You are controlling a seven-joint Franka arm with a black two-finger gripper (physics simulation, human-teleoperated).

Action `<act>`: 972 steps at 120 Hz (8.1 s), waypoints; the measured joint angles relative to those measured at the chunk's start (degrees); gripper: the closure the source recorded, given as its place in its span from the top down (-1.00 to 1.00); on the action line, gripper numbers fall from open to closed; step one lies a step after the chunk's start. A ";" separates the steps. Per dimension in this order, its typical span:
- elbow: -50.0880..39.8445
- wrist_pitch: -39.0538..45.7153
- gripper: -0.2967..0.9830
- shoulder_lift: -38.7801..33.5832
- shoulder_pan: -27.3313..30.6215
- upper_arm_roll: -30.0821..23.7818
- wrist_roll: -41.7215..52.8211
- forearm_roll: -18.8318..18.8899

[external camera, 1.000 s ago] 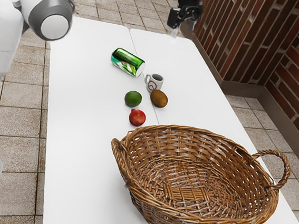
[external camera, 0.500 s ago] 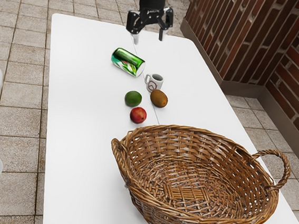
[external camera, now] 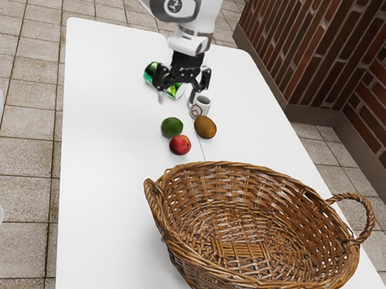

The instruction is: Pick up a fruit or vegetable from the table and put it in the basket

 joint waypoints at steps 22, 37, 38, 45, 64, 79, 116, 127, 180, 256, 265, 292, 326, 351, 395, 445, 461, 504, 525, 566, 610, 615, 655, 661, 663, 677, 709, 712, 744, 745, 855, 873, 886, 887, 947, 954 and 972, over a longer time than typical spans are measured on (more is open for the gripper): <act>-2.81 1.02 0.54 0.17 1.84 -1.11 0.42 0.33; -3.77 1.88 0.54 0.92 2.70 -0.97 0.64 0.63; -3.78 1.92 0.54 1.02 2.72 -0.97 0.66 0.65; -3.80 2.26 0.54 1.39 2.77 -0.90 0.68 1.10; -3.85 3.63 0.54 2.08 2.51 -0.86 0.47 2.32; -3.76 5.36 0.54 5.20 -1.51 -0.92 0.00 1.80; -3.71 8.19 0.54 6.43 -3.56 -0.87 -1.27 0.91; -3.71 8.86 0.54 6.98 -2.90 -0.82 -1.58 1.21; -3.71 10.71 0.54 9.89 -0.31 -0.59 -2.55 2.23; -3.72 13.37 0.54 12.74 -1.40 -0.68 -3.71 2.08; -3.70 13.87 0.54 13.46 -1.35 -0.68 -3.84 1.99; -3.65 15.09 0.46 15.39 -1.24 -0.68 -4.17 1.78; -3.64 16.61 -0.10 16.23 -1.00 -0.82 -4.79 1.18; -3.09 16.34 -0.14 11.75 -1.43 -1.01 -5.15 1.34; -2.84 9.67 -0.14 -1.32 -14.92 -5.24 -6.93 2.12; 3.68 6.06 -0.13 -4.82 -23.42 -16.97 -11.62 1.77; 7.43 6.24 -0.13 0.32 -23.46 -19.45 -13.12 1.81; 14.03 7.36 0.43 9.56 -20.85 -20.67 -15.50 6.77; 18.29 2.46 0.51 9.26 -19.69 -14.25 -16.06 14.80; 12.27 -1.31 0.53 8.70 -18.46 14.42 -13.49 16.11; 1.65 1.51 0.54 5.33 -19.96 18.73 -9.85 14.74; 1.08 2.18 0.54 5.52 -20.73 18.74 -9.58 14.71; -0.52 6.87 0.54 8.32 -21.01 21.62 -8.09 14.48; -0.71 7.22 0.54 8.32 -20.95 21.74 -7.93 14.47; -0.78 7.32 0.54 8.33 -20.95 21.76 -7.88 14.47; -1.52 8.32 0.54 8.79 -20.93 21.81 -7.56 14.44; -1.70 10.92 0.54 12.28 -20.65 21.82 -7.02 13.53; -1.70 11.09 0.54 12.39 -20.48 21.82 -6.99 13.49; -1.69 12.44 0.54 13.73 -19.82 21.85 -6.66 13.28; -1.69 12.47 0.54 13.75 -19.82 21.86 -6.65 13.28; -1.47 14.86 0.54 18.83 -18.01 21.89 -5.91 11.72; -1.38 15.23 0.54 19.28 -18.53 21.85 -5.76 11.43; -1.30 15.42 0.54 19.51 -17.85 21.85 -5.67 11.20; -1.29 15.43 0.54 19.53 -17.76 21.84 -5.66 11.18; -1.25 16.20 0.01 19.71 -16.48 21.82 -5.49 9.87; -1.16 16.29 -0.01 19.62 -16.50 21.81 -5.48 9.86; 1.72 14.43 -0.03 15.59 -16.97 21.21 -5.40 9.89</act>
